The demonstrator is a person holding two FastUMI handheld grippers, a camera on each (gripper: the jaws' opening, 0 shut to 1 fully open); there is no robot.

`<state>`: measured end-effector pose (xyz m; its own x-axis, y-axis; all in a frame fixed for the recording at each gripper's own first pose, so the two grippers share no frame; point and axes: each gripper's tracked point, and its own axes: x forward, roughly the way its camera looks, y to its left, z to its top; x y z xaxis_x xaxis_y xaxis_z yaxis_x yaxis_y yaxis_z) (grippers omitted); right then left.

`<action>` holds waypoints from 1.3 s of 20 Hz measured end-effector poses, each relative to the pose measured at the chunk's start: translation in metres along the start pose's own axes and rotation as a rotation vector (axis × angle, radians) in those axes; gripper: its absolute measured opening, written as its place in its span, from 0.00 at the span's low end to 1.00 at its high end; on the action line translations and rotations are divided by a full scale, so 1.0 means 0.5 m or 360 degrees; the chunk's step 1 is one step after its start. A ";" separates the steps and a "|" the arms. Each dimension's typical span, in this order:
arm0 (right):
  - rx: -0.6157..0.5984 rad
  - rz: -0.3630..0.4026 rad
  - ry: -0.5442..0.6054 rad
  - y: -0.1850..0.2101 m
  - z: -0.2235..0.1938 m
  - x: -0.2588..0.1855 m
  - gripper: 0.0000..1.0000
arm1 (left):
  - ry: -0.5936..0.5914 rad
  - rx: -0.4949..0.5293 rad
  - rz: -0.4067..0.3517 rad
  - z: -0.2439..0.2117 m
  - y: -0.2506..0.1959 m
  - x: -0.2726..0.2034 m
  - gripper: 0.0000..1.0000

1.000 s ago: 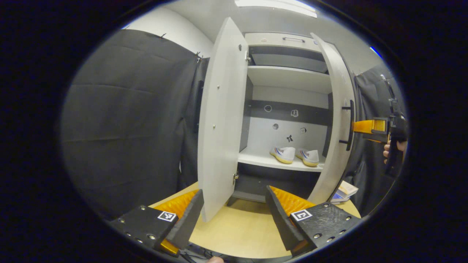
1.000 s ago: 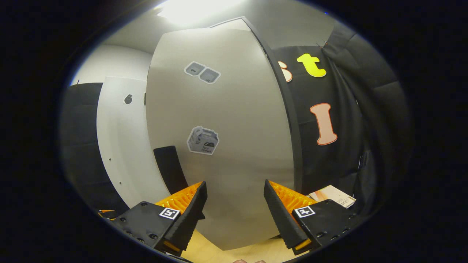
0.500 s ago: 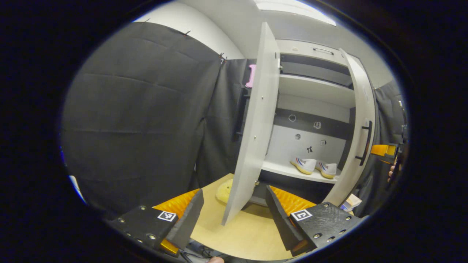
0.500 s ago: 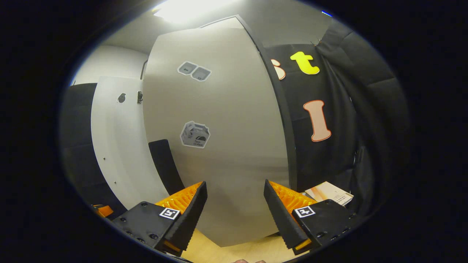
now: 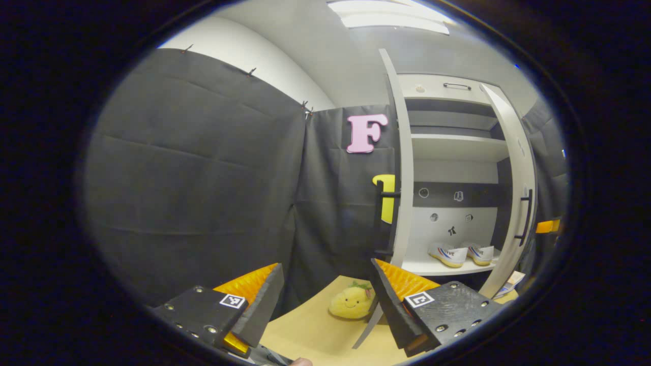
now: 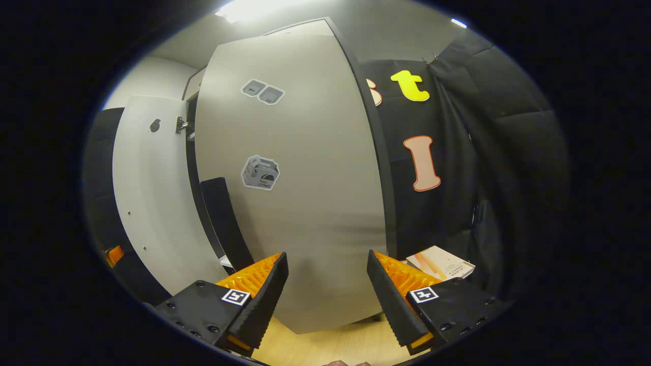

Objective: Grab one shoe with the right hand and put it into the shoe cabinet, grab the other shoe with the left hand and put it into the shoe cabinet; then close the right door with the right hand and the left door with the left hand.

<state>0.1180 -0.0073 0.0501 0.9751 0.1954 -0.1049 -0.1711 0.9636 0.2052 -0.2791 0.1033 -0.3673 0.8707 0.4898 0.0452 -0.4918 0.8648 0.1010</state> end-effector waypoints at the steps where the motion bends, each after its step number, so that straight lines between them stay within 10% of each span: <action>1: 0.0002 -0.0030 0.0015 -0.002 -0.005 -0.004 0.98 | -0.0028 0.0005 -0.0035 0.013 -0.002 0.011 0.97; 16: -0.0017 -0.0441 -0.0009 0.001 -0.003 -0.121 0.98 | -0.0067 -0.0065 -0.0600 0.032 -0.079 0.104 0.97; 26: 0.0005 -0.0473 0.0053 -0.002 -0.046 -0.145 0.98 | 0.0011 -0.0024 -0.0778 0.034 -0.107 0.111 0.94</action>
<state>0.0440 -0.0182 0.0352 0.9771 -0.0892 -0.1929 0.1217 0.9789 0.1640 -0.2045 0.0823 -0.3534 0.9996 0.0264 -0.0106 -0.0252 0.9952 0.0943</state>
